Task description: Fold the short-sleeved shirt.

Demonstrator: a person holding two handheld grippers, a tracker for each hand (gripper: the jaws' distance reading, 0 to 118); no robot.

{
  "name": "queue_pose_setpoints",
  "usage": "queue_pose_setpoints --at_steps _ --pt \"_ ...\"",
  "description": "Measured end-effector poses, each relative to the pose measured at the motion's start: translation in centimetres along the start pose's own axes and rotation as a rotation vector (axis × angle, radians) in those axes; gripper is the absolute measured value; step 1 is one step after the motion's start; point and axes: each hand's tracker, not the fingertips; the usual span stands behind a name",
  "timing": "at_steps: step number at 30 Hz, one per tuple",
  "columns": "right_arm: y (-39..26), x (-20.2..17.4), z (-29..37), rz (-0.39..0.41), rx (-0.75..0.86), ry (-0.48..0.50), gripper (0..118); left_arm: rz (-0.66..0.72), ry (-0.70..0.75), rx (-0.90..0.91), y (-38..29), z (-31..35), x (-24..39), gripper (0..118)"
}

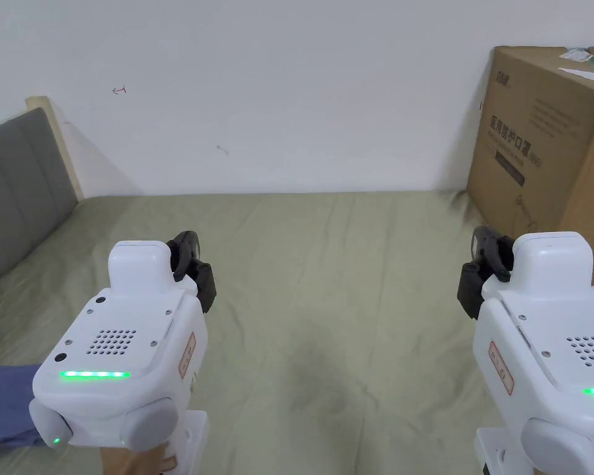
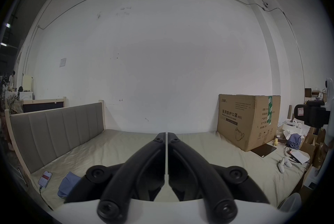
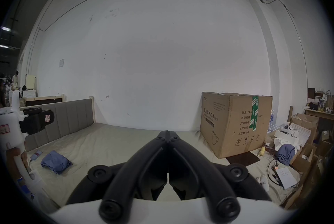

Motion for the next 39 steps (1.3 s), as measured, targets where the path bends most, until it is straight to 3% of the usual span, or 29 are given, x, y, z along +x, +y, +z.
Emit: queue_pose_setpoints --at_steps 1,2,5,6,7,8,9,39 --pt "-0.02 -0.04 -0.06 -0.001 -0.005 -0.002 13 0.0 0.003 -0.001 -0.04 -0.04 -0.01 39" --pt "-0.02 -0.09 -0.13 -0.004 -0.015 -0.004 30 0.004 0.009 -0.003 -0.08 -0.1 -0.09 72" --pt "-0.08 0.03 -0.49 -0.018 -0.043 0.0 55 0.033 -0.01 -0.054 -0.14 -0.74 -0.52 103" --pt "-0.15 0.02 -0.72 -0.022 -0.055 0.0 97 0.037 -0.008 -0.048 -0.34 -0.6 -0.7 117" --pt "-0.23 0.16 -0.93 -0.027 -0.064 0.002 117 0.045 0.0 -0.005 -0.6 -0.47 -0.7 117" --pt "-0.05 0.17 -0.58 -0.038 0.046 0.032 116 0.031 0.01 -0.004 -0.81 -0.47 -0.66 118" --pt "-0.67 0.15 -0.73 -0.032 -0.035 0.002 118 0.023 0.017 -0.005 -0.89 -0.51 -0.63 118" --pt "-0.42 0.62 -0.59 -0.047 -0.032 -0.021 118 -0.027 0.062 0.009 -0.39 -0.01 -0.78 118"
